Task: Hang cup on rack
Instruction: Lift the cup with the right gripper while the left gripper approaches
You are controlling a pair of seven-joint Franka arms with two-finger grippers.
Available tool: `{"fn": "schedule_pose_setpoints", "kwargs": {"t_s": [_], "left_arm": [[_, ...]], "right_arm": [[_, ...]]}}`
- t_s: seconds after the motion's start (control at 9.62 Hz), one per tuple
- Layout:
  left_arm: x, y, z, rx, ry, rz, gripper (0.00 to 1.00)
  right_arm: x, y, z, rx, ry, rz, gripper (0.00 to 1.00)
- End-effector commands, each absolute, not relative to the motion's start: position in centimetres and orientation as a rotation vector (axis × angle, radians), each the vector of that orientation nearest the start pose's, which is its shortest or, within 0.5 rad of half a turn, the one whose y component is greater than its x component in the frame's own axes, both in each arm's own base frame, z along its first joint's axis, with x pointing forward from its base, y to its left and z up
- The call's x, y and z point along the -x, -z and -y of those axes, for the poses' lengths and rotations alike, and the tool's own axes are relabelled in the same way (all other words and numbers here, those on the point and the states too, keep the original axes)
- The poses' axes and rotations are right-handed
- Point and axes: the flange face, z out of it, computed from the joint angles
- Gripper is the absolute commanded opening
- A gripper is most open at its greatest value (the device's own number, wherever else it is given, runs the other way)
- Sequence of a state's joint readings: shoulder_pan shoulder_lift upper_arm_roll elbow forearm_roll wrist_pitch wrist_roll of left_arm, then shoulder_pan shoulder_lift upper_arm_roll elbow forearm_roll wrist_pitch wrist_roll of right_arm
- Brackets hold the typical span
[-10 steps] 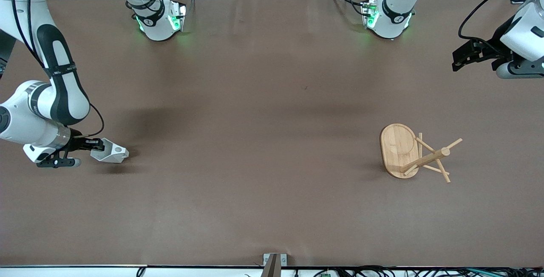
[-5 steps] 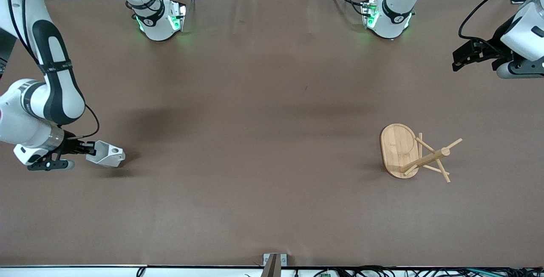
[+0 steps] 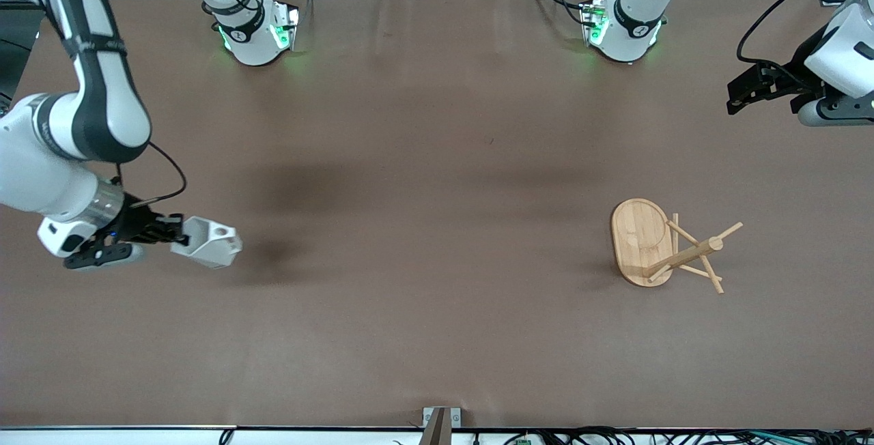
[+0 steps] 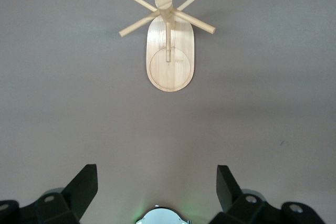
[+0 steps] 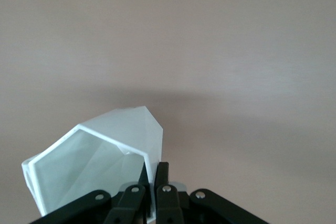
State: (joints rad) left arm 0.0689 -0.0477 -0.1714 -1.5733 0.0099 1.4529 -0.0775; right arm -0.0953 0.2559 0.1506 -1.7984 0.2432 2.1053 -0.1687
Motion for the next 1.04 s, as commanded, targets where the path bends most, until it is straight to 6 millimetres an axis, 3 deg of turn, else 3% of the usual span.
{"fn": "schedule_pose_setpoints", "kwargs": {"t_s": [0.0,0.21,0.31,0.52,0.62,0.83,0.94], "left_arm": [[-53.2,-63.8,9.0,3.135,-0.127,-0.280,1.00],[-52.5,-63.6,14.4,3.134,-0.136,-0.577,1.00],[-51.6,-64.5,17.5,3.133,-0.105,-0.697,1.00],[-49.4,-66.3,23.8,3.079,-0.008,-0.986,1.00],[-48.6,-66.8,26.2,3.044,0.053,-1.111,1.00],[-46.5,-67.7,31.8,2.962,0.213,-1.334,1.00],[-46.2,-67.1,34.5,2.934,0.277,-1.432,1.00]], "right_arm": [[-63.3,-45.9,-9.7,2.684,0.082,0.029,0.00],[-63.0,-48.1,-15.3,2.519,0.080,0.029,0.00],[-62.7,-48.6,-17.6,2.413,0.058,0.003,0.00],[-62.3,-49.5,-20.3,2.276,0.035,-0.036,0.00],[-61.8,-49.5,-22.5,2.193,0.001,-0.048,0.00],[-61.5,-48.6,-24.7,2.079,-0.060,-0.094,0.00],[-61.2,-47.9,-26.0,2.047,-0.101,-0.091,0.00]]}}
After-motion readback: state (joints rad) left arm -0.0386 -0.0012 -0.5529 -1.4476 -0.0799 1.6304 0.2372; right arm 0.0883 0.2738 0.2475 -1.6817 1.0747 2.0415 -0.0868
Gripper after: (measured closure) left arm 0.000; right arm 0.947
